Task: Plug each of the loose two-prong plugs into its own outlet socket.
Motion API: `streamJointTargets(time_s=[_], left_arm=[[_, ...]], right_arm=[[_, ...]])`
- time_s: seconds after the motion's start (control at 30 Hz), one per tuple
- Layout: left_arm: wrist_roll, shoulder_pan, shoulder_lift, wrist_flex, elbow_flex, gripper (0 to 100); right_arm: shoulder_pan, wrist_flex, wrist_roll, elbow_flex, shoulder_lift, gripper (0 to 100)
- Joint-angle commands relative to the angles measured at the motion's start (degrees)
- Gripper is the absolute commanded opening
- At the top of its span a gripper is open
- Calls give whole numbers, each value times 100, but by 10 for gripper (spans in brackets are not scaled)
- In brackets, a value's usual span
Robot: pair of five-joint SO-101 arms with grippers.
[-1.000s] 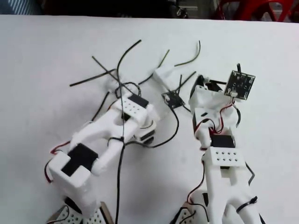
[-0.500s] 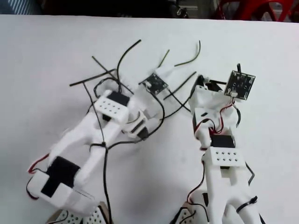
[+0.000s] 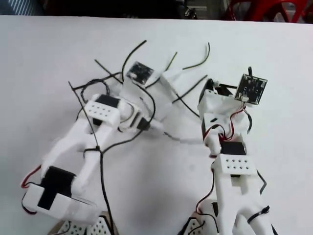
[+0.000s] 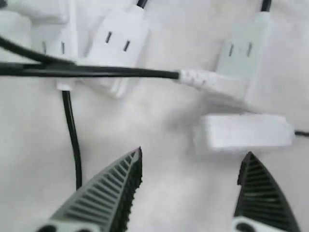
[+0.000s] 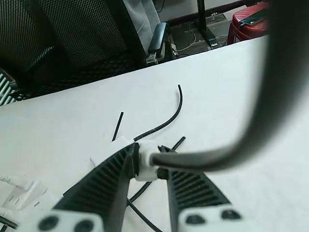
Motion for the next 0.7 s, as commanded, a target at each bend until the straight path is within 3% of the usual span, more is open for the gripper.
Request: streamJointTargets(time_s=[0.0, 0.27, 0.47, 0.67], left_arm=[[132, -233, -303, -149, 9, 317], [-9, -242, -365, -79, 9, 316], [-993, 303, -673, 589, -202, 317], [-2752, 620, -1165, 747, -308, 317]], right_arm=[[22, -110, 18, -70, -22, 19], [22, -101, 18, -70, -22, 19], [22, -101, 18, -70, -22, 19], [31, -101, 18, -62, -22, 19]])
